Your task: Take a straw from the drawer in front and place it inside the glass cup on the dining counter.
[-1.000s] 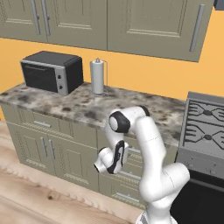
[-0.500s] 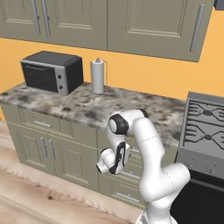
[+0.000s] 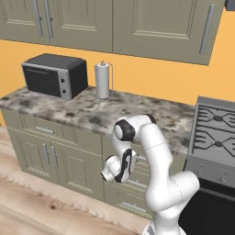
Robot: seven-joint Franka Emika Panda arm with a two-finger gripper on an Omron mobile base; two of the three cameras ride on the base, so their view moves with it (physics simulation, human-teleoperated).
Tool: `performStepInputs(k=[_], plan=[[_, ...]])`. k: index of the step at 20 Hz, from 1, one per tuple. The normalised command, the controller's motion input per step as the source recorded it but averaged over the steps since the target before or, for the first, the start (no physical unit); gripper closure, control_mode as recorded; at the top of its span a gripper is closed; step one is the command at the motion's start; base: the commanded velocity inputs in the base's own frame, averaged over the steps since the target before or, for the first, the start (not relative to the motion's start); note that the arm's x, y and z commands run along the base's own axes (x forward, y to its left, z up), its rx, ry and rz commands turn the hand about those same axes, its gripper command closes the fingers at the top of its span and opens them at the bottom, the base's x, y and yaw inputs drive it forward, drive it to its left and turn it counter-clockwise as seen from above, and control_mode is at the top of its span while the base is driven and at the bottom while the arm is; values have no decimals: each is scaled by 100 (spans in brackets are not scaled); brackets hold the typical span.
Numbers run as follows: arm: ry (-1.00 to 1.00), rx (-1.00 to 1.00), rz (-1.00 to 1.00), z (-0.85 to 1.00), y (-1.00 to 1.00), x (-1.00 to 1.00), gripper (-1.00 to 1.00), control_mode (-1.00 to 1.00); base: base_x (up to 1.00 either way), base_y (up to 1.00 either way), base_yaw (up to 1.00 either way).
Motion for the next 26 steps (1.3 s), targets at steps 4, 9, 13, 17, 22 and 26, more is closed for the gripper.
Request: performStepInputs(k=[4, 9, 13, 17, 22, 26], plan=[[0, 0, 0, 0, 6, -4, 100, -100, 0, 0, 0], [0, 0, 0, 0, 25, -51, 100, -100, 0, 0, 0], [0, 2, 0, 0, 46, -89, 100, -100, 0, 0, 0], [0, 1, 0, 0, 55, -96, 100, -100, 0, 0, 0], [0, 0, 0, 0, 60, -98, 100, -100, 0, 0, 0], [0, 0, 0, 0, 57, -92, 100, -100, 0, 0, 0]])
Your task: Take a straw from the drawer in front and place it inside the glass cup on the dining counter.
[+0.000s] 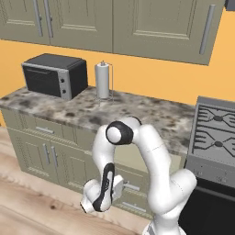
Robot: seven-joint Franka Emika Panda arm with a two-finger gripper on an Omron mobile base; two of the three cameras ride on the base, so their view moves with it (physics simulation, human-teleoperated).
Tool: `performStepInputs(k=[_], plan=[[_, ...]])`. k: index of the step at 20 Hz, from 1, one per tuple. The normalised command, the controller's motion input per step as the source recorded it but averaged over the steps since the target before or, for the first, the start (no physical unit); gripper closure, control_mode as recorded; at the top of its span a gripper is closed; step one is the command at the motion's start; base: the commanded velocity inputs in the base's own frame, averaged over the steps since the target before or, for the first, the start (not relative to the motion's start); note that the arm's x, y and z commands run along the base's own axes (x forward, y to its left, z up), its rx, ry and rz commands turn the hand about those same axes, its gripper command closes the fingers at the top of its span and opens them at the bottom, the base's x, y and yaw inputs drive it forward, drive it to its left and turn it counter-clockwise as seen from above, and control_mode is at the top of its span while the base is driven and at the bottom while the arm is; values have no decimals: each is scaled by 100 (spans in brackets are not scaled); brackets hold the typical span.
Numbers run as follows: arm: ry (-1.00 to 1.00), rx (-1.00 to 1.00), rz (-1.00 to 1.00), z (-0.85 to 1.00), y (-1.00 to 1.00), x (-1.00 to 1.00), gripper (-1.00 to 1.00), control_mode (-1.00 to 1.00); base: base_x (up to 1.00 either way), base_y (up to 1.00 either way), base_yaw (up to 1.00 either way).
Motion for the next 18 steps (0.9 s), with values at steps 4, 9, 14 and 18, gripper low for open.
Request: performStepInputs(k=[4, 9, 14, 18], plan=[[0, 0, 0, 0, 53, -82, 100, -100, 0, 0, 0], [1, 0, 0, 0, 58, -79, 100, -100, 0, 0, 0], [0, 0, 0, 4, 39, -25, -100, -100, 0, 0, 0], [0, 5, 0, 53, 6, -18, -100, -100, 0, 0, 0]])
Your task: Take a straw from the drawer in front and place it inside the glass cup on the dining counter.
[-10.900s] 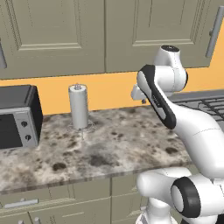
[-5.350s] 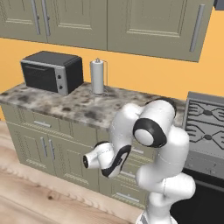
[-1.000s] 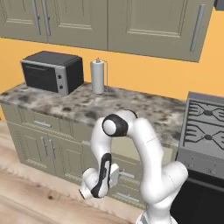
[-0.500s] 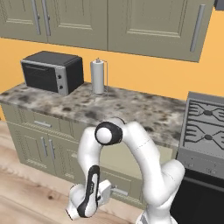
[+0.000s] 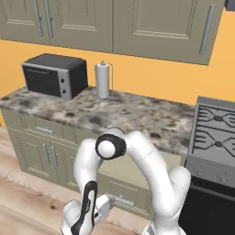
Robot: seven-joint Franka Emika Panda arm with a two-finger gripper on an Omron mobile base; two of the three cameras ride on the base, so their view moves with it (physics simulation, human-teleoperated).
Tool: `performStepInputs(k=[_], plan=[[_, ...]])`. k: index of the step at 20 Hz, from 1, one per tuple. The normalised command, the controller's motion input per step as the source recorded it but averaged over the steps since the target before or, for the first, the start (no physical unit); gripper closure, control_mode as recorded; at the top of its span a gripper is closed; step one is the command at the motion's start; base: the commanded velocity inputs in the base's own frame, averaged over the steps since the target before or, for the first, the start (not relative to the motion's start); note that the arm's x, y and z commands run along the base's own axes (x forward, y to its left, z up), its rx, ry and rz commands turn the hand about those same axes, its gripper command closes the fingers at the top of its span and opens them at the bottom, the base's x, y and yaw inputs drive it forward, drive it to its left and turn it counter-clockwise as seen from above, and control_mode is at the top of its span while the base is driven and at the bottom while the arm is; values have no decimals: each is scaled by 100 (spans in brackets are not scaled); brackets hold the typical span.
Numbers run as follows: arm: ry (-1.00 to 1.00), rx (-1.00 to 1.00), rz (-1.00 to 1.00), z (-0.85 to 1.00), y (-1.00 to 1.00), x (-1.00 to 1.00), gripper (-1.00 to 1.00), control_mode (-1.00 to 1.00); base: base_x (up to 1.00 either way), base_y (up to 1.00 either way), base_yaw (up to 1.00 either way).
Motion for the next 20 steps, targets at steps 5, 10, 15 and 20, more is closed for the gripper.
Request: performStepInputs(k=[5, 10, 15, 20], plan=[[3, 30, 0, 100, 4, -56, -100, -100, 0, 0, 0], [0, 42, 0, 100, 0, -34, -100, -100, 0, 0, 0], [-15, 36, 0, 100, -16, -2, -100, -100, 0, 0, 0], [-17, 34, 0, 100, -45, 5, -100, -100, 0, 0, 0]])
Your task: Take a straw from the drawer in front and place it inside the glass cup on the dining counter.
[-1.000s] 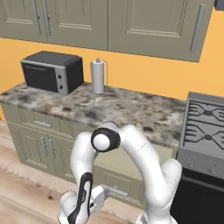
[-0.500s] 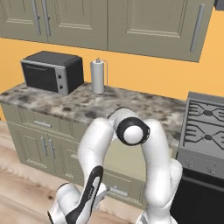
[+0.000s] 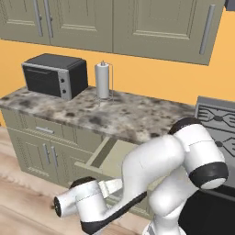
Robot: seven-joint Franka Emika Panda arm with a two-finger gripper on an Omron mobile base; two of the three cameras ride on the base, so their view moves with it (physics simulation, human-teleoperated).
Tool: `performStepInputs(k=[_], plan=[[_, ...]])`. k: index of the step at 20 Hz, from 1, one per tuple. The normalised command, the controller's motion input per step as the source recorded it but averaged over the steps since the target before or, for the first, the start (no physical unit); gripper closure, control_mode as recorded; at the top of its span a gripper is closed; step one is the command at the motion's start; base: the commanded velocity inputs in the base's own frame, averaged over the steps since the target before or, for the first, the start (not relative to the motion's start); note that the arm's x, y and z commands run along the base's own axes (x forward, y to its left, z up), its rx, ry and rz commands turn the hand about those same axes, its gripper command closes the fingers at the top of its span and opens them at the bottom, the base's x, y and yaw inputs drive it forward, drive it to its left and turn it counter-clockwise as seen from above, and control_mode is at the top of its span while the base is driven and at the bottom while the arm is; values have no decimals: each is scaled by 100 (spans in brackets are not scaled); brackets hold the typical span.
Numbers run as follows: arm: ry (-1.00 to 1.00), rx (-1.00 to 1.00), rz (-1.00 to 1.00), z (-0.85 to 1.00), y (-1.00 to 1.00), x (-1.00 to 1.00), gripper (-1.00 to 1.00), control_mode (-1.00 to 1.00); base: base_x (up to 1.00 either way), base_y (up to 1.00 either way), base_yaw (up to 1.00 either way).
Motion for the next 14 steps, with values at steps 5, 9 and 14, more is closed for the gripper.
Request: performStepInputs(k=[5, 9, 14], plan=[[-3, 39, -3, 100, -51, 21, -100, -100, 0, 0, 0], [6, 40, -4, 100, -57, 36, -100, -100, 0, 0, 0], [20, 25, 0, 75, -56, 53, -100, -100, 0, 0, 0]])
